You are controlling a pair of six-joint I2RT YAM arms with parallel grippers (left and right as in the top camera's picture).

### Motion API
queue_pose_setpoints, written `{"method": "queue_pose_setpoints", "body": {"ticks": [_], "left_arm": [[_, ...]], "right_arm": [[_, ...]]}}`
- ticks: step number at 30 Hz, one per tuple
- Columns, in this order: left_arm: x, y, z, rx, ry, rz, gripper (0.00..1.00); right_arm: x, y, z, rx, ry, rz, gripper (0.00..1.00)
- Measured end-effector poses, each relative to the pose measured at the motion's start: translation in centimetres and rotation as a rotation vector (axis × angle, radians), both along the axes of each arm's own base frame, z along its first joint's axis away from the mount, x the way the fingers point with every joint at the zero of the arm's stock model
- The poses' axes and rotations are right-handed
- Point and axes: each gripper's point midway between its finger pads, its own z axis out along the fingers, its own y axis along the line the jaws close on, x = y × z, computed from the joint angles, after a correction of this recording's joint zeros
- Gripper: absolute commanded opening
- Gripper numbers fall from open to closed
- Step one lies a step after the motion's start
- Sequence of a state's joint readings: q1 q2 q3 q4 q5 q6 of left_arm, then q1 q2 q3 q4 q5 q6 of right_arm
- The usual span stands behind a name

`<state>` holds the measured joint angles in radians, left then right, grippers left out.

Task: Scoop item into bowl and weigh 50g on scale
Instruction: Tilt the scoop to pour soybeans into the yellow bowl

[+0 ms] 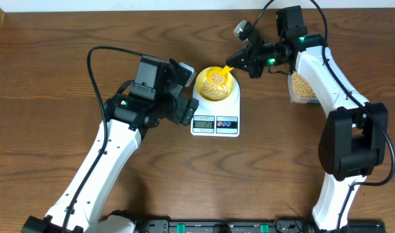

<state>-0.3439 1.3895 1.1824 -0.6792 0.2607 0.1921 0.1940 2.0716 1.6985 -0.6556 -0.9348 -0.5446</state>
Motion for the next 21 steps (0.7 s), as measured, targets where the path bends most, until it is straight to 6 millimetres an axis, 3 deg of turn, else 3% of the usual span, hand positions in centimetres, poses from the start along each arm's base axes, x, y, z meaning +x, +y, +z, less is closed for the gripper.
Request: {"method": "queue_pose_setpoints", "body": {"ticks": [12,21], "left_arm": [[0.0,0.0,0.0,0.000,0.000,0.000,0.87],[0.0,0.0,0.0,0.000,0.000,0.000,0.87]], "right_arm": [[0.0,0.1,0.0,-0.003,-0.020,0.013,0.01],[-0.6,1.3,0.0,-0.005,-0.044,0.054,0.01]]}}
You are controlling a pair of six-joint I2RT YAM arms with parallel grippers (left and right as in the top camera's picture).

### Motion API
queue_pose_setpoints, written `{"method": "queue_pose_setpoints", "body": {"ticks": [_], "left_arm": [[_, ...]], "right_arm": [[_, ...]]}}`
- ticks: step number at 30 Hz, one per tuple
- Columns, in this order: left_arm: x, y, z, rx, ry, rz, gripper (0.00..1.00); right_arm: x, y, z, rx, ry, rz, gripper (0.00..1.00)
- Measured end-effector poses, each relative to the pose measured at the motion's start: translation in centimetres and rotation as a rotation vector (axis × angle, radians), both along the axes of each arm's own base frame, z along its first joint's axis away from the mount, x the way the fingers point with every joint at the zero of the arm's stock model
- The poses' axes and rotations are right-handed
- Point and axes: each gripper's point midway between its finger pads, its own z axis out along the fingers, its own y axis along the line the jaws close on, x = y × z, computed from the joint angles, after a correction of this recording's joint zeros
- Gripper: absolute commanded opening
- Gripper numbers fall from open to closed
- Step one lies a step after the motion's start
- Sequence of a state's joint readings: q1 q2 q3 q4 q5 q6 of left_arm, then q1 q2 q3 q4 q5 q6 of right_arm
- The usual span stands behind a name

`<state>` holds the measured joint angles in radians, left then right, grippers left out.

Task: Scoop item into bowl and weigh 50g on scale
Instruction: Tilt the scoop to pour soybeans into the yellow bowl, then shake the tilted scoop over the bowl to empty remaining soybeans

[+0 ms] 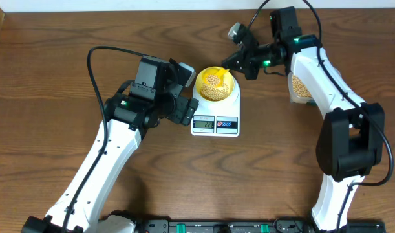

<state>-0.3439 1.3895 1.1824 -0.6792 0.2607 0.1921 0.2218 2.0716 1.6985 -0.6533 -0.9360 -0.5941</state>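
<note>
A yellow bowl (215,85) of pale beans sits on the white scale (216,115), whose display (204,123) shows digits too small to read. My right gripper (236,64) is shut on a yellow scoop (220,74) that hangs tilted over the bowl's far side, beans in it. My left gripper (187,97) is beside the bowl's left rim and the scale's left edge; its jaws are hidden under the wrist, so whether it grips the bowl cannot be told.
A clear container of beans (301,87) stands to the right of the scale, partly under the right arm. The wooden table (48,84) stretches around. A dark strip of equipment (210,226) lines the front edge.
The right gripper and scoop have shifted slightly left and further over the bowl, the scoop tipped more. The left arm, bowl and scale stay put.
</note>
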Motion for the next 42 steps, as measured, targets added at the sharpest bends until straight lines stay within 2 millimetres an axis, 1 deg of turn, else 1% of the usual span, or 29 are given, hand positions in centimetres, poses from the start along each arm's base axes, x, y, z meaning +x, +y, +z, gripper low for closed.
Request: {"method": "queue_pose_setpoints", "body": {"ticks": [17,30,37,42], "left_arm": [[0.0,0.0,0.0,0.000,0.000,0.000,0.87],[0.0,0.0,0.0,0.000,0.000,0.000,0.87],[0.0,0.0,0.0,0.000,0.000,0.000,0.87],[0.0,0.0,0.0,0.000,0.000,0.000,0.87]], "right_arm": [[0.0,0.0,0.0,-0.008,-0.057,0.035,0.01],[-0.4,0.4,0.5,0.026,-0.071,0.070,0.01],[-1.2,0.2,0.1,0.016,-0.061,0.096,0.01],[-1.5,0.2,0.0,0.009,-0.098,0.130,0.01]]}}
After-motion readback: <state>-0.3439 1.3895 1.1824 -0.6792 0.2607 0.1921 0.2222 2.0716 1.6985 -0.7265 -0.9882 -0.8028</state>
